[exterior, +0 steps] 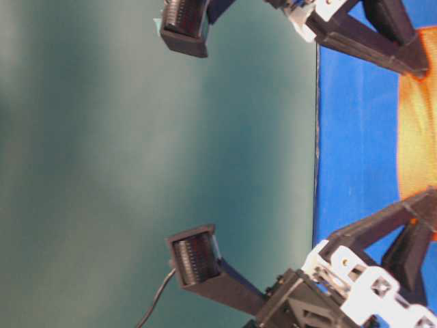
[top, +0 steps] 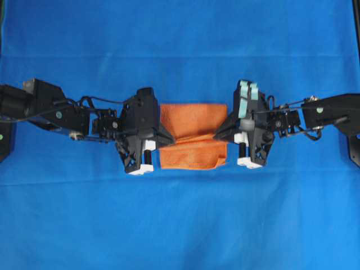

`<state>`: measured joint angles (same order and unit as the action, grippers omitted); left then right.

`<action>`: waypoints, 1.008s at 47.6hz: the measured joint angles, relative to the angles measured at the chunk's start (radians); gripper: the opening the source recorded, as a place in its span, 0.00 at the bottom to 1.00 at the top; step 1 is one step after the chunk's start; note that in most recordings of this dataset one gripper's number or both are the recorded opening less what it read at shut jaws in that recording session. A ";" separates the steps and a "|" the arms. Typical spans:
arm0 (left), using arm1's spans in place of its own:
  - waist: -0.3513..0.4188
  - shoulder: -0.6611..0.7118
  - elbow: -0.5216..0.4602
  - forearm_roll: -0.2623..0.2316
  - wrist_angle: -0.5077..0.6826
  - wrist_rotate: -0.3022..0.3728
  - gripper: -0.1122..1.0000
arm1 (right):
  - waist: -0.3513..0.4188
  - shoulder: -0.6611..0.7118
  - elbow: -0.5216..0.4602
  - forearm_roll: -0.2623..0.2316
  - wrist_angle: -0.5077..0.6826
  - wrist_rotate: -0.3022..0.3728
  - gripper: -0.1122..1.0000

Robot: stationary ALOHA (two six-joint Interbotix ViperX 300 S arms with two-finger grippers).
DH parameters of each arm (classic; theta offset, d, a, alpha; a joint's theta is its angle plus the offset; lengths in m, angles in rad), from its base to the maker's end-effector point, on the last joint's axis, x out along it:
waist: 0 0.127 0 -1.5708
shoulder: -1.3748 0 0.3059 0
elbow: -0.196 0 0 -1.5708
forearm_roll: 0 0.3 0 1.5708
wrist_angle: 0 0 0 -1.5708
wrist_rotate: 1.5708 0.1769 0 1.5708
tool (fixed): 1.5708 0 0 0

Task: Fold the orange towel.

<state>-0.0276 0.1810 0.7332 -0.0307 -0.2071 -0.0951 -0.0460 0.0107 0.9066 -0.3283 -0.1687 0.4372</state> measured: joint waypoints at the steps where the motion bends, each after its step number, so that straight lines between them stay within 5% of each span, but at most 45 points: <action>1: 0.000 0.003 0.000 0.000 0.000 0.000 0.12 | 0.002 0.005 0.000 0.002 -0.005 0.000 0.15; 21: -0.005 0.015 -0.003 -0.002 -0.041 0.000 0.15 | 0.003 0.029 -0.002 0.026 -0.020 0.000 0.18; 30: -0.006 0.015 -0.003 -0.002 -0.049 0.000 0.58 | 0.006 0.029 -0.011 0.029 -0.017 0.000 0.65; 35: -0.008 0.015 -0.003 -0.002 -0.040 0.000 0.82 | 0.020 0.028 -0.028 0.029 -0.006 -0.002 0.67; 48: -0.008 -0.075 -0.002 0.000 0.074 0.012 0.73 | 0.043 -0.081 -0.066 0.028 0.153 -0.012 0.66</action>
<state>-0.0353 0.1058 0.7317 -0.0307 -0.1335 -0.0828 -0.0031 -0.0706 0.8406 -0.3007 -0.0153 0.4249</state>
